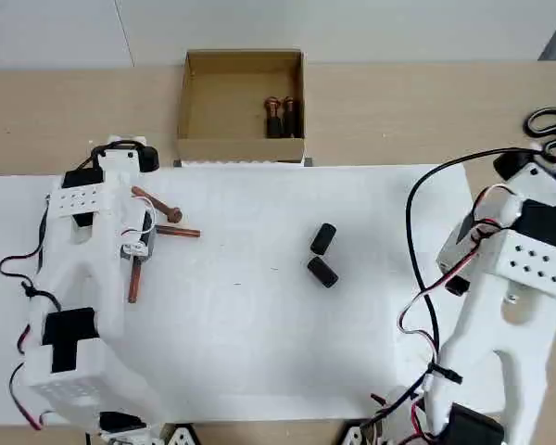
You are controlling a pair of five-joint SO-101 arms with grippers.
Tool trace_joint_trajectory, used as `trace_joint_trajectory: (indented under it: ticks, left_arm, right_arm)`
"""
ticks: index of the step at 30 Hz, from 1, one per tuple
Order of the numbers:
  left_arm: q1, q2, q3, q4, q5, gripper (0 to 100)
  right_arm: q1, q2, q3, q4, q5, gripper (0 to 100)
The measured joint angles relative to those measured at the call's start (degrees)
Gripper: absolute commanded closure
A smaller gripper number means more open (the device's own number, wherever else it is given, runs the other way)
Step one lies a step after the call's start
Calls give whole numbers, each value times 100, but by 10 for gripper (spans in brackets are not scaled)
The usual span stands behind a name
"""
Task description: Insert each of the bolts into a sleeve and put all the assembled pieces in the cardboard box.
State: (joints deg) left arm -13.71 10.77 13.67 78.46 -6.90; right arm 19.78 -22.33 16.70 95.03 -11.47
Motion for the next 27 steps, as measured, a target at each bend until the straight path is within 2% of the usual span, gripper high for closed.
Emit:
trace_joint_trajectory:
  ticks: [12, 16, 22, 27]
  left_arm:
    - [9, 571, -149, -202, 0, 929]
    - [9, 580, -149, -246, 0, 996]
    - [26, 589, -149, -237, 0, 994]
    - [26, 668, -536, 202, 0, 994]
  right_arm:
    - [0, 0, 0, 0, 0, 995]
    - [0, 0, 0, 0, 0, 995]
    - [0, 0, 0, 35, 0, 995]
    - [-484, -422, 0, 255, 0, 995]
